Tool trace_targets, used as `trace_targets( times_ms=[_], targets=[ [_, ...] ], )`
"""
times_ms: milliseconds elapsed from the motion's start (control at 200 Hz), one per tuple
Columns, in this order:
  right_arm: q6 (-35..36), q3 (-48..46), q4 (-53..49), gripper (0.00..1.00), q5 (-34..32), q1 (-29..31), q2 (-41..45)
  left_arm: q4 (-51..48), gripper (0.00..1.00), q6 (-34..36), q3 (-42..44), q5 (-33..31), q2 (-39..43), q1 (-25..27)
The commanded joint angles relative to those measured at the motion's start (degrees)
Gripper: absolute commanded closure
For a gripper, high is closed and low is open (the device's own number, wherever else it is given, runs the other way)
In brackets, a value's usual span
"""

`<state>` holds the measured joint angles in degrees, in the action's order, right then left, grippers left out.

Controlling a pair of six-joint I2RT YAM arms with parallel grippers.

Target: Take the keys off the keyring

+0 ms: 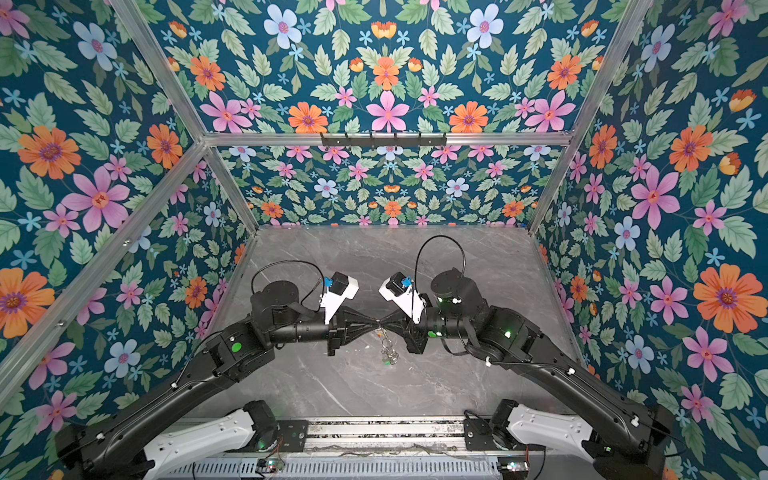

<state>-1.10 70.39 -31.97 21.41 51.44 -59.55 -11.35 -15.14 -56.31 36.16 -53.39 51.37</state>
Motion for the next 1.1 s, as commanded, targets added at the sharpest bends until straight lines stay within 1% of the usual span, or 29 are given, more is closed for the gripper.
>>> trace_targets(
  times_ms=[0,30,55,125,160,250,355,460,575,655,760,950,1095],
  targets=[
    [-0.59,-0.15,1.77,1.00,-1.78,0.06,0.05,2.63,1.00,0.46,-0.04,1.43,0.37,0.04],
    [-0.78,-0.23,2.26,1.00,-2.10,0.06,0.18,3.16,1.00,0.25,0.21,0.94,0.59,0.04],
    [-0.97,-0.36,2.50,0.96,-2.43,0.06,0.27,3.89,1.00,-0.03,0.59,0.49,0.80,0.04],
    [-1.75,-0.72,3.60,0.71,-4.02,0.03,0.93,6.59,1.00,-1.05,1.93,-1.09,1.44,0.04],
    [-2.16,-1.22,4.50,0.62,-5.01,0.02,1.61,7.35,1.00,-1.39,2.44,-2.47,1.82,-0.02],
    [-3.09,-3.22,7.29,0.50,-5.98,0.02,4.22,9.56,1.00,-2.18,3.72,-5.89,2.80,0.04],
    [-4.45,-6.73,10.96,0.42,-5.19,0.13,7.33,11.03,1.00,-3.44,4.50,-10.94,3.29,0.15],
    [-5.78,-11.09,15.06,0.39,-5.68,0.39,8.82,12.49,1.00,-4.61,5.30,-15.07,3.78,0.15],
    [-7.07,-15.81,20.87,0.38,-7.76,1.24,9.35,15.28,1.00,-5.64,6.80,-16.63,4.51,0.13],
    [-7.16,-17.27,23.15,0.37,-9.54,1.52,8.48,16.45,1.00,-6.01,7.36,-16.23,4.61,0.13],
    [-7.07,-17.74,24.54,0.36,-9.88,1.58,6.96,16.69,1.00,-6.21,7.36,-15.77,4.45,0.13],
    [-5.72,-17.41,24.51,0.36,-13.16,2.00,4.79,17.94,1.00,-6.73,7.99,-14.21,4.80,0.14],
    [-4.37,-16.66,23.43,0.36,-13.38,1.98,4.22,18.21,1.00,-7.09,8.10,-13.75,4.79,0.13]
  ],
)
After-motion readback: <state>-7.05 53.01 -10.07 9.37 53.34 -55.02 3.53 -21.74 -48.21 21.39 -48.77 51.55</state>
